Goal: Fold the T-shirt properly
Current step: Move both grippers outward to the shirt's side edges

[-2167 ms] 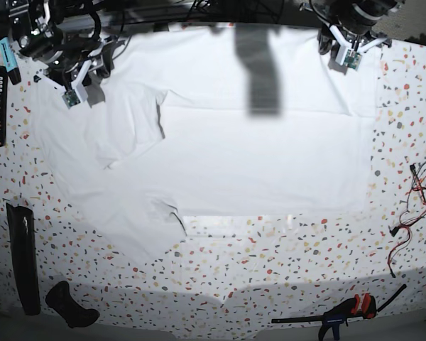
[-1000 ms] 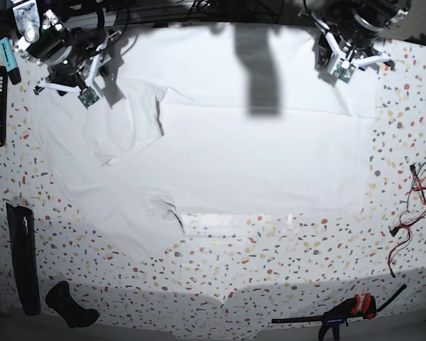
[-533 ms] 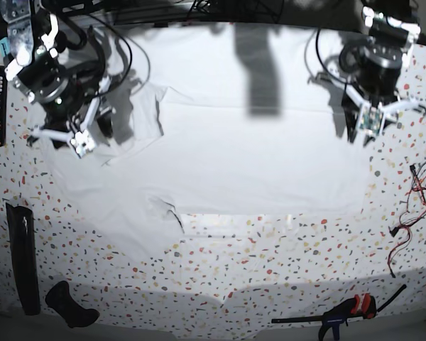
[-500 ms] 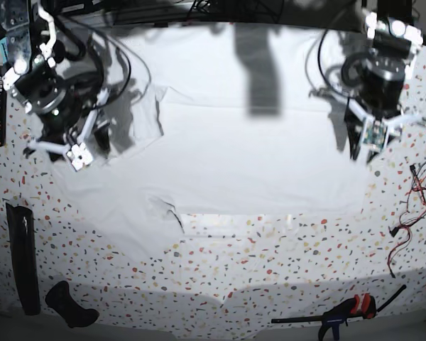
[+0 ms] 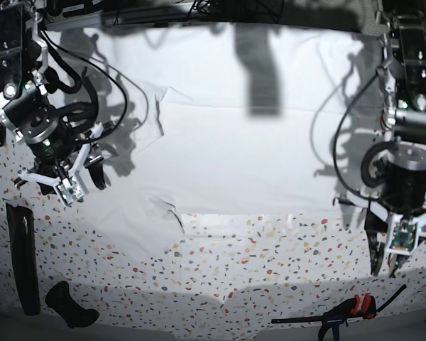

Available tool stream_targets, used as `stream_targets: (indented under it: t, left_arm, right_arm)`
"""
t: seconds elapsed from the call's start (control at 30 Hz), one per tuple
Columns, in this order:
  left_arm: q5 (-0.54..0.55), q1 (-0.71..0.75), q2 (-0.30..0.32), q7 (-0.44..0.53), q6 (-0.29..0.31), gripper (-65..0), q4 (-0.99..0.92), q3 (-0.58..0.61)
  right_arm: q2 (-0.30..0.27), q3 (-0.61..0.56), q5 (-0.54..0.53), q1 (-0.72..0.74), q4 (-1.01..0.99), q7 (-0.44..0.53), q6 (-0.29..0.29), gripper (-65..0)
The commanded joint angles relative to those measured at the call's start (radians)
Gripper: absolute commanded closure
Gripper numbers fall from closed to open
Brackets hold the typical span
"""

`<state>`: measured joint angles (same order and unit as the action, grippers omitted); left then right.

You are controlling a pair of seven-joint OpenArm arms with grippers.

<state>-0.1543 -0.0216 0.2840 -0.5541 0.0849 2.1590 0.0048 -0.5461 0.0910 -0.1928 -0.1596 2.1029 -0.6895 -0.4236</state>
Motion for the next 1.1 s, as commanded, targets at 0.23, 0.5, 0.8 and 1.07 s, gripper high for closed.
stream_targets:
  t: [0.23, 0.5, 0.8, 1.07]
  left_arm:
    - [0.008, -0.157, 0.116, 0.032, -0.010, -12.5, -0.237, -0.004]
    - [0.157, -0.340, 0.137, 0.131, -0.001, -13.3, -0.708, -0.004]
    - [0.285, -0.465, 0.137, 0.171, 0.044, -22.6, -1.172, -0.004]
    - [0.520, -0.589, 0.138, 0.049, 0.362, -23.7, -1.459, -0.004]
  right_arm:
    - [-0.013, 0.008, -0.001, 0.013, 0.018, 0.015, 0.024, -25.6]
    - [-0.013, 0.008, -0.001, 0.013, 0.018, 0.015, 0.037, -25.6]
    - [-0.013, 0.008, -0.001, 0.013, 0.018, 0.013, 0.037, -25.6]
    - [-0.013, 0.008, -0.002, 0.013, 0.018, 0.011, 0.038, -25.6]
